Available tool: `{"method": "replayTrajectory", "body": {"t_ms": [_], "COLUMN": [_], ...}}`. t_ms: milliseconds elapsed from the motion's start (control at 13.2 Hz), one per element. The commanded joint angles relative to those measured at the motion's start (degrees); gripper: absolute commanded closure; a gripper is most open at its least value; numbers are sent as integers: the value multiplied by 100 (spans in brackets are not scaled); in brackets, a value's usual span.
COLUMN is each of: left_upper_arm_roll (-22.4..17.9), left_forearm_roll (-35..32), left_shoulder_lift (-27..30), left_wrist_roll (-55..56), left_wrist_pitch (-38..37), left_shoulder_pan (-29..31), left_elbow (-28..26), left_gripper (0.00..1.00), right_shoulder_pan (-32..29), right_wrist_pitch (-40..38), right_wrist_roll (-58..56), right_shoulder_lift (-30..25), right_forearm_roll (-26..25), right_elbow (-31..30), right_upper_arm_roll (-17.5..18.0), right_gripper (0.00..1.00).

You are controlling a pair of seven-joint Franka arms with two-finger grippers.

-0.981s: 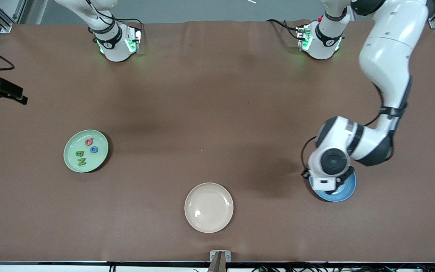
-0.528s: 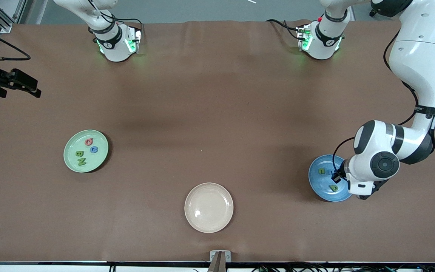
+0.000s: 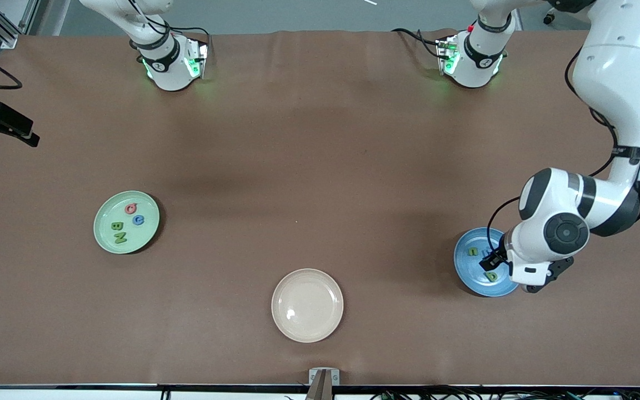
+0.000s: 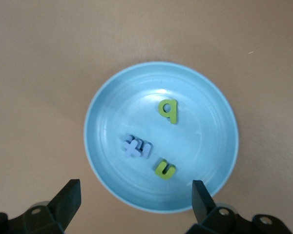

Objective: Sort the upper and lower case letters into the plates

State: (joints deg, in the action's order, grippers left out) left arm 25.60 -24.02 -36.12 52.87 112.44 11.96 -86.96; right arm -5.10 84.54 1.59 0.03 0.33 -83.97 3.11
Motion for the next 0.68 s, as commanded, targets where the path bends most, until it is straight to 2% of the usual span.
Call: {"method": "replayTrajectory", "body": {"t_ms": [0, 302, 453, 604], "left_upper_arm_roll": [24, 129, 112, 85], "left_forearm_roll": [159, 239, 257, 545], "left_shoulder_lift": [700, 1465, 1773, 2116], "left_wrist_roll": [-906, -2383, -3269, -3730], "left_wrist_pitch": [-502, -1469, -1664, -1857], "left_shoulder_pan": [53, 44, 53, 236], "left_elbow": [47, 241, 337, 382], "left_gripper": [0, 0, 0, 0], "right_shoulder_pan": [-53, -44, -44, -44], "right_wrist_pitch": [88, 142, 142, 142], "right_wrist_roll": [35, 8, 8, 8], "right_shoulder_lift": [-109, -91, -91, -91], "right_forearm_roll": [46, 11, 3, 11], "right_elbow": [-23, -23, -23, -23], "right_upper_arm_roll": [50, 50, 49, 50], "right_gripper": [0, 0, 0, 0]}}
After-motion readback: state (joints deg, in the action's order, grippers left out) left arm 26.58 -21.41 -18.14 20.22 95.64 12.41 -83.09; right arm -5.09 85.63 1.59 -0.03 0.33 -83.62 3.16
